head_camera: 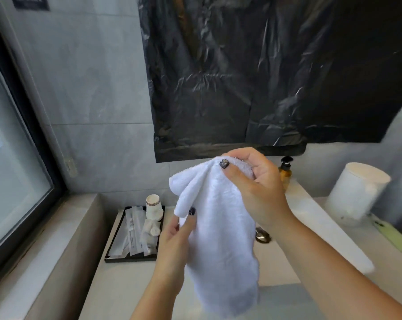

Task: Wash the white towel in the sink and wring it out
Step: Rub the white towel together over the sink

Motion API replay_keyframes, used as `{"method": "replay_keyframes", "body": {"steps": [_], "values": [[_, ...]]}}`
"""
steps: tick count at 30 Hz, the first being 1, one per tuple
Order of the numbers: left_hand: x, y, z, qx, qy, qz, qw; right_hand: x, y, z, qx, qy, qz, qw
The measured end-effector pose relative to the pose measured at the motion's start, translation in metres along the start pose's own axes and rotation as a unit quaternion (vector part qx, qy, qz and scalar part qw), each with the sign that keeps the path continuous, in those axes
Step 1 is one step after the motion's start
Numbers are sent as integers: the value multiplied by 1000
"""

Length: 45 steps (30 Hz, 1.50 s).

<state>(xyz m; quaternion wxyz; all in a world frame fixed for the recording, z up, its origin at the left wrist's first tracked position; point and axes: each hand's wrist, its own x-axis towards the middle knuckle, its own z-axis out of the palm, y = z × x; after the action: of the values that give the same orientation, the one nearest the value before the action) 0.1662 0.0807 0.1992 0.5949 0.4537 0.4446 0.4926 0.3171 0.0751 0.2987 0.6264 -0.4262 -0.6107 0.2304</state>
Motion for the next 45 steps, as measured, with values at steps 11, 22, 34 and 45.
{"method": "replay_keyframes", "body": {"steps": [11, 22, 34, 45], "values": [[43, 15, 152, -18, 143, 97, 985, 45, 28, -164, -64, 77, -41, 994], [53, -121, 217, 107, 311, -18, 944, 1, 193, -245, -104, -32, 244, 964], [56, -142, 206, 232, 180, -38, 955, -49, 246, -219, -234, -175, 203, 934], [80, -109, 201, 268, 96, 66, 956, -17, 227, -205, -133, -105, 208, 963]]}}
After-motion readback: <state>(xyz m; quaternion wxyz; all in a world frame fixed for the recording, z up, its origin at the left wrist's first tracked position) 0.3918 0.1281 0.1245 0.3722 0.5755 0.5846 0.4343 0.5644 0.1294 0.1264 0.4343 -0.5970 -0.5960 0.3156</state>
